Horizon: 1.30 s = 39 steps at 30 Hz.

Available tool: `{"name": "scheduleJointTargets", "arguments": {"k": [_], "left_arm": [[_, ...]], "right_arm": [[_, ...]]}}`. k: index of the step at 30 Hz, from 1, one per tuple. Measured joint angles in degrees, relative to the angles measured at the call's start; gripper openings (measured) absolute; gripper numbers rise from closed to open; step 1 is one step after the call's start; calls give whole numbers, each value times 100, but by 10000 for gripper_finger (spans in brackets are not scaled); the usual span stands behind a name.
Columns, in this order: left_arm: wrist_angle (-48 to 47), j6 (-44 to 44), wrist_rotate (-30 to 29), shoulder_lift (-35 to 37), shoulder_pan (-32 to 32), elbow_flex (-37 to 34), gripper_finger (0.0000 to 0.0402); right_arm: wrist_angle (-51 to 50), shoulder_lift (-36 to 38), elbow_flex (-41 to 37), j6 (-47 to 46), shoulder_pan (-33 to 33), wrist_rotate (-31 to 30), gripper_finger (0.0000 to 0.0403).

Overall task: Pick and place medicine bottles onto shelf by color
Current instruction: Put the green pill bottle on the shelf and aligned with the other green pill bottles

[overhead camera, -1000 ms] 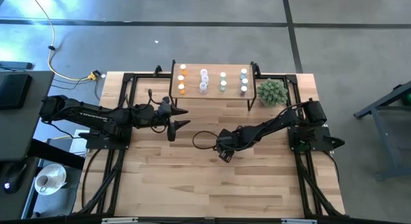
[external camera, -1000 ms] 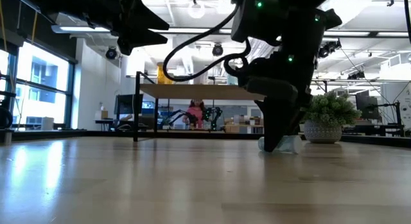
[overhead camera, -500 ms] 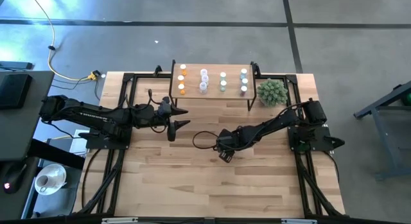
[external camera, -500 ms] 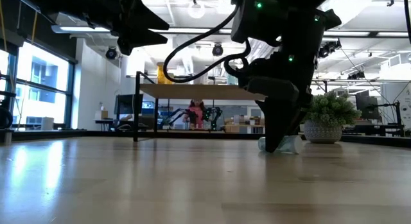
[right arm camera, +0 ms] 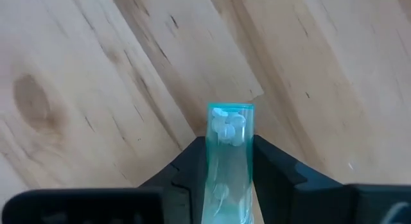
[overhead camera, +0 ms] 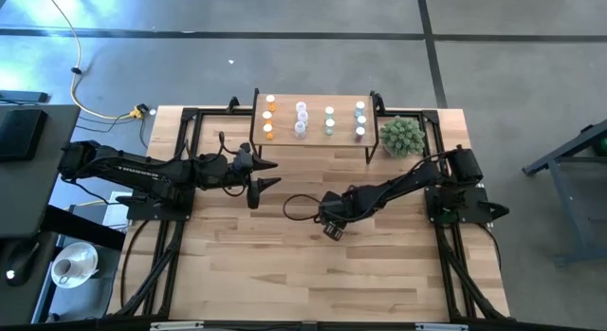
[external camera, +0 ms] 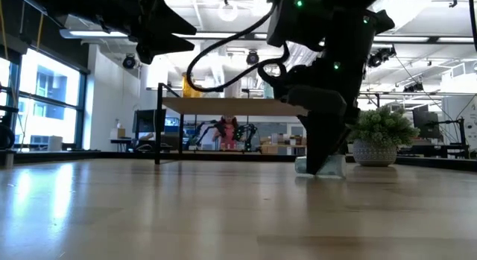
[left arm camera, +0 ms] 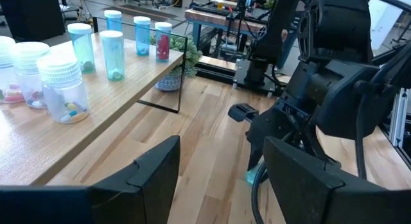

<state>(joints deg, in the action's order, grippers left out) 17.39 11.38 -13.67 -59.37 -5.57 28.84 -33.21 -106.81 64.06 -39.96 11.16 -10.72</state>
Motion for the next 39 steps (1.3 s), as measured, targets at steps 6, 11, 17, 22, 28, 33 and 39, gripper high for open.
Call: {"name": "scheduleJointTargets", "arguments": {"k": [6,11,17,22,28,33,39], "left_arm": [[0,0,71,0,-2,0,213],[0,79,456,1,-4,0,213],[-4,804,933,-146,23,-1,213],[208,1132,943,-520,130,-4,213],[1011,1577,1296,-1013,162,-4,213],[1585,1921,1613,-1315,160,-4,213],[1668,2013,1654,-1401,160,20,213]], "right_arm": [[-49,139,252,555,67,-20,91],[-51,251,553,1209,249,-209,90],[-80,257,992,2329,581,-675,90],[-47,257,1221,3377,947,-1481,90],[-82,257,1330,5267,1344,-2391,90],[-81,257,1330,7221,1657,-3278,90],[-27,257,1330,9562,1886,-4483,90]]}}
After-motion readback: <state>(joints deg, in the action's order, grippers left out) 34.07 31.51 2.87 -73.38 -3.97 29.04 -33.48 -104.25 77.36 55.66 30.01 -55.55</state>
